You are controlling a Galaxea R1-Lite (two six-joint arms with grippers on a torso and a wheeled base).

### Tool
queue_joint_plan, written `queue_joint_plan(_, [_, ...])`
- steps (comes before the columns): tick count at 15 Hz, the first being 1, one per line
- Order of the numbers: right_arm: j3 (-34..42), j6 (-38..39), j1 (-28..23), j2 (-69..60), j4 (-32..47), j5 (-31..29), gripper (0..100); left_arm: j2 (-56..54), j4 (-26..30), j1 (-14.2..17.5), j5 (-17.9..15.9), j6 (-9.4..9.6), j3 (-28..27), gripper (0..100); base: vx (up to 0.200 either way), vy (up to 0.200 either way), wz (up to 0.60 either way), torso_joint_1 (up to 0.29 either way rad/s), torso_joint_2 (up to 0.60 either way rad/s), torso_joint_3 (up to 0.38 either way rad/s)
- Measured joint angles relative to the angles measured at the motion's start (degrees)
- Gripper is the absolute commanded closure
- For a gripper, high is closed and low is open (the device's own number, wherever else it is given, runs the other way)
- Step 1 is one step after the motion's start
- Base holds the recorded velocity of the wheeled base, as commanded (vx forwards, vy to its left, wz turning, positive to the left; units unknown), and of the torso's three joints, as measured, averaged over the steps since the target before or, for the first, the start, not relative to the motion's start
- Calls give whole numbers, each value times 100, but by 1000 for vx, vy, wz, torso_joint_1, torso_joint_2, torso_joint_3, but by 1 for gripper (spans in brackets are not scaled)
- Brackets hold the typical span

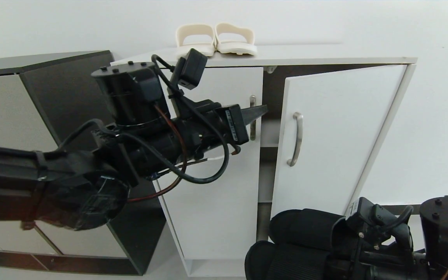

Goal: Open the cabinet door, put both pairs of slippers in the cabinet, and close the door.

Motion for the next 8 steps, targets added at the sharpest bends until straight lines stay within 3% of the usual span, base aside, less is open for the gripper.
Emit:
queue_joint_plan(4, [11,-23,0,6,5,-2,100,634,438,107,-13,-87,-912,100,0,0,0,0,0,0])
queue_joint_plan(7, [33,-77,0,20,6,2,100,861,464,112,-40,-108,-1159,100,0,0,0,0,0,0])
queue_joint_plan(8, [35,-96,0,35,5,11,100,898,468,110,-40,-108,-1179,100,-200,0,0,2,-2,2])
